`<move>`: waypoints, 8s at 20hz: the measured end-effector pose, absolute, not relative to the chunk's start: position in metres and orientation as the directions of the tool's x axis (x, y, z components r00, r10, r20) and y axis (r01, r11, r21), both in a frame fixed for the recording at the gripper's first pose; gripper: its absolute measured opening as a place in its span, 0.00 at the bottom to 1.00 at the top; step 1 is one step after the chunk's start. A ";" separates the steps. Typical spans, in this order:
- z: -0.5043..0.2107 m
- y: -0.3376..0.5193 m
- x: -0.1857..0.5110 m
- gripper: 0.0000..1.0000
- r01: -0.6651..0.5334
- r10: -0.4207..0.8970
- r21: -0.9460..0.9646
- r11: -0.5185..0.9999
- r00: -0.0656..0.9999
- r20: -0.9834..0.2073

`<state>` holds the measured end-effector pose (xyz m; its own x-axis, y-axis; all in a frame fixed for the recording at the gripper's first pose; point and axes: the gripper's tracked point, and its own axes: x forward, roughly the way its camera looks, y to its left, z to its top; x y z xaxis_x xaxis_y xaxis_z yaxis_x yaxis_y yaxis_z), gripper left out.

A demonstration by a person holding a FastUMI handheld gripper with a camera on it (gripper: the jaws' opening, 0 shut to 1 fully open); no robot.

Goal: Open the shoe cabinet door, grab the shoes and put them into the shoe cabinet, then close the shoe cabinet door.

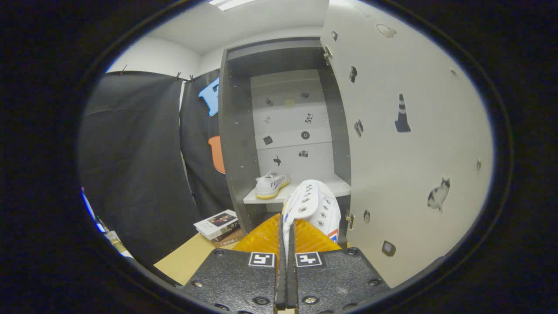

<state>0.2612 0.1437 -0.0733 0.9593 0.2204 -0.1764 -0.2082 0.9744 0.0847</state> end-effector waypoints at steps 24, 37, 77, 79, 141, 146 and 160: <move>0.005 0.158 0.529 0.04 -0.126 0.112 -0.071 0.990 0.978 -0.175; -0.134 0.152 0.619 0.07 -0.189 0.102 -0.234 0.954 0.935 -0.341; 0.151 0.101 0.109 1.00 -0.147 0.146 -0.112 0.983 0.989 -0.023; 0.149 0.084 0.097 1.00 -0.143 0.137 -0.105 0.984 0.989 -0.064; 0.012 0.104 0.250 0.99 -0.085 0.091 0.045 0.995 0.986 -0.139; 0.013 0.124 0.245 1.00 -0.037 0.037 0.002 0.999 0.997 -0.066; -0.005 0.114 0.145 1.00 -0.054 0.053 0.048 0.997 0.998 0.025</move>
